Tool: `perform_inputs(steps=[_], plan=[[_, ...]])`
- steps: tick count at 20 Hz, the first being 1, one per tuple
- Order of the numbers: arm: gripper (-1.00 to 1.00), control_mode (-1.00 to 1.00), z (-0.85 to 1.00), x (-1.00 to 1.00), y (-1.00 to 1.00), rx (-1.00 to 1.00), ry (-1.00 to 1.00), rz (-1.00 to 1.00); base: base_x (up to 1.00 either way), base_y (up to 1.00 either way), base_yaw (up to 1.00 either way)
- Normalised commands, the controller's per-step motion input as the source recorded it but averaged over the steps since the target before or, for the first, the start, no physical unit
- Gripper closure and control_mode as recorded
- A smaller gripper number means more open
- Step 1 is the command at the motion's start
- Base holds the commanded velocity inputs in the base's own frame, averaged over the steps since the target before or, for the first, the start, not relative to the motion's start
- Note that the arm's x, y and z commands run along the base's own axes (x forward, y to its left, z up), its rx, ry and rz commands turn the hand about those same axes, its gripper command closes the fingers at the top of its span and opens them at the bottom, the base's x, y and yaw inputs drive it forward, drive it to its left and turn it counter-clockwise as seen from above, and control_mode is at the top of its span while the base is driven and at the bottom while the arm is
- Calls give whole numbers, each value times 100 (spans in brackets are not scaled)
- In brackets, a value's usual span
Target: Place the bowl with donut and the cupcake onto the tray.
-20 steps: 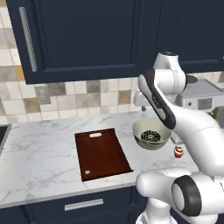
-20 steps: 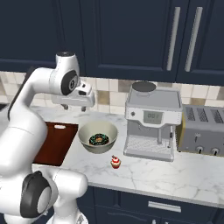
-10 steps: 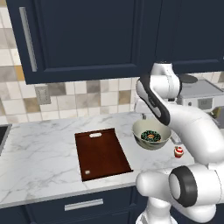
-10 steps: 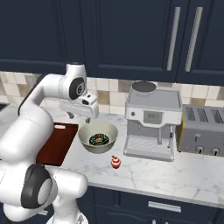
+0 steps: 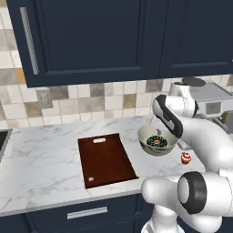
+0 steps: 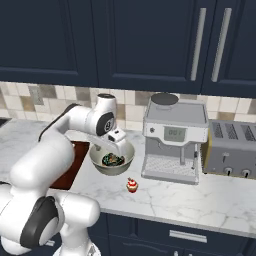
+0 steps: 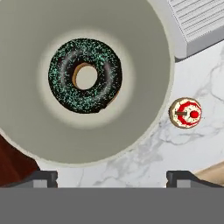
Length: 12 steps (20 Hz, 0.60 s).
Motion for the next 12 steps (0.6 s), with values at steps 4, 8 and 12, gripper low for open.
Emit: perform_inputs(steps=[4, 8, 12], plan=[[-100, -100, -55, 0, -12, 0, 0, -22, 0, 0, 0], [-100, -100, -20, 7, 0, 0, -1, -9, 0, 0, 0], [-100, -100, -11, 20, 0, 0, 1, -15, 0, 0, 0]])
